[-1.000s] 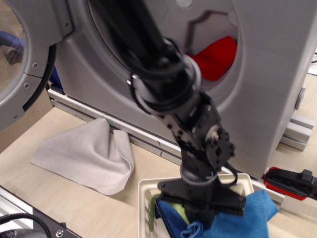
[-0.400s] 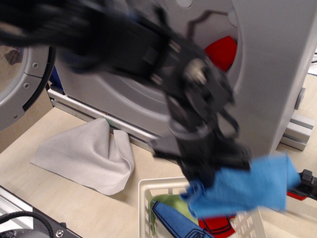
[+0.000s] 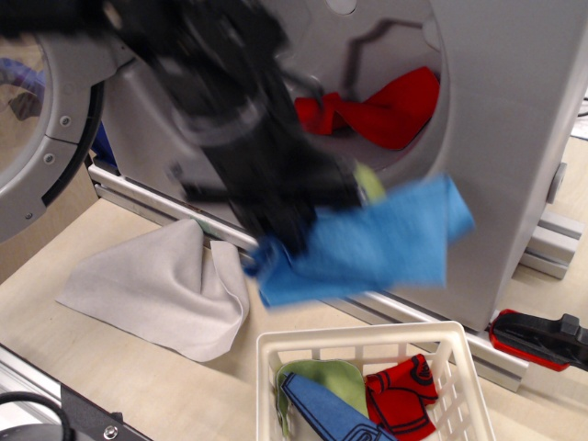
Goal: Put clothes in laundry machine
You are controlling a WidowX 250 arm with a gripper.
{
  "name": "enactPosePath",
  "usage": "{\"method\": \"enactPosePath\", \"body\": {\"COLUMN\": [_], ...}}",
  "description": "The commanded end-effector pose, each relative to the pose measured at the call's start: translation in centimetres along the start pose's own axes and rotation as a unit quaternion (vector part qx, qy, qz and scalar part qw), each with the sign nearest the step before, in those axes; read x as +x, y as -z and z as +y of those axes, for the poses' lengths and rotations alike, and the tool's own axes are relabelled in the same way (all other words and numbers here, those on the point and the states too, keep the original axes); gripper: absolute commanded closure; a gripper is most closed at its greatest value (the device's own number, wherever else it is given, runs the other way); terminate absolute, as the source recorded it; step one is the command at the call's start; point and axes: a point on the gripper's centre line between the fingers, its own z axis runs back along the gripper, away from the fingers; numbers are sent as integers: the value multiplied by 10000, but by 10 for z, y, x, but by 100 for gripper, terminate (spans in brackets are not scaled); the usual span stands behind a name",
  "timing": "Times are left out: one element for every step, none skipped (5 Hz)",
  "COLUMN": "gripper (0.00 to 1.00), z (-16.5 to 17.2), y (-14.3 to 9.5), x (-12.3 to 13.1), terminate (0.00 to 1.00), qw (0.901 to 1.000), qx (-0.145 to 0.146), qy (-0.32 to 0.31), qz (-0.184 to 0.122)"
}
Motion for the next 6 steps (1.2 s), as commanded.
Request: {"method": "enactPosePath", "body": {"gripper": [100,100,100,100,100,100], "z": [42,54,51,42,31,27], "y": [-28,-22,-2,18,32,43], "x": [56,80,98,110,122,138], "terminate": [0,0,0,0,0,0], "qw": [9969,9933,9902,9875,9862,9832], "qx": [139,278,376,365,388,399], "qy": [-530,-791,-937,-976,-958,-1164], "qz": [-559,-794,-970,-1183,-1291,-1345]}}
